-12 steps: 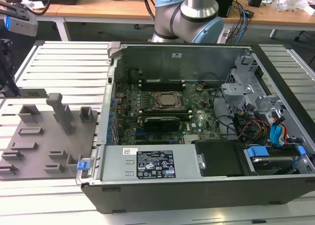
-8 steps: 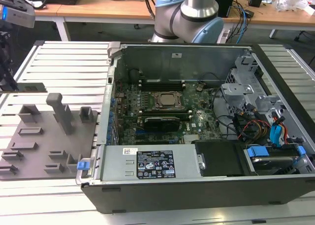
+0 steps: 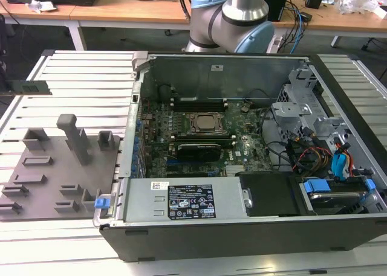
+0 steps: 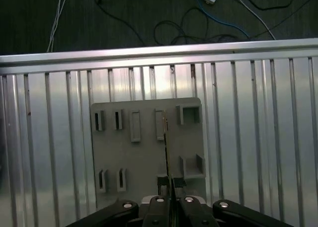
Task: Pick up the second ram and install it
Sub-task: 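Pick up the second ram and move it above second insertion slot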
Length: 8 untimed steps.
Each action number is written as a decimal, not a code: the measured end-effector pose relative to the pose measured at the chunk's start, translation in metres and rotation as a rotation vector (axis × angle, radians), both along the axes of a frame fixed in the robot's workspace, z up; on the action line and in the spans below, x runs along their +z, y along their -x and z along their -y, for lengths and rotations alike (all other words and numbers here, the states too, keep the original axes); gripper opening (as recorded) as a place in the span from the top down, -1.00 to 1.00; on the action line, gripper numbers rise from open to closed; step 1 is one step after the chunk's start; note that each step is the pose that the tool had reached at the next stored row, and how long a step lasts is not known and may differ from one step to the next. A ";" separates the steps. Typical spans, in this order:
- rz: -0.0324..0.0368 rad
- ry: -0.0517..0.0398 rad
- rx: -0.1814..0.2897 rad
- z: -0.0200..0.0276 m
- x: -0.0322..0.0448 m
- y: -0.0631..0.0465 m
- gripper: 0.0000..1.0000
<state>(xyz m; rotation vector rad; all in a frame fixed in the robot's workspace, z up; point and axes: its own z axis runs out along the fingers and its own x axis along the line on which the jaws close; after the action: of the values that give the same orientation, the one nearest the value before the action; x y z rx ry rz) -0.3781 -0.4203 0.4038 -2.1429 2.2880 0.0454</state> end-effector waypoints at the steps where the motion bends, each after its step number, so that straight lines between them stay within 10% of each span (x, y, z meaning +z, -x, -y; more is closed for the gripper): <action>1: 0.0000 0.0000 0.000 -0.0006 0.0045 0.000 0.73; 8: -0.0002 0.0001 0.000 -0.0016 0.0147 0.000 0.73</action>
<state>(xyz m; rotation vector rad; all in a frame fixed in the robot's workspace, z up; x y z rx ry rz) -0.3778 -0.4187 0.4185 -2.1428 2.2885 0.0455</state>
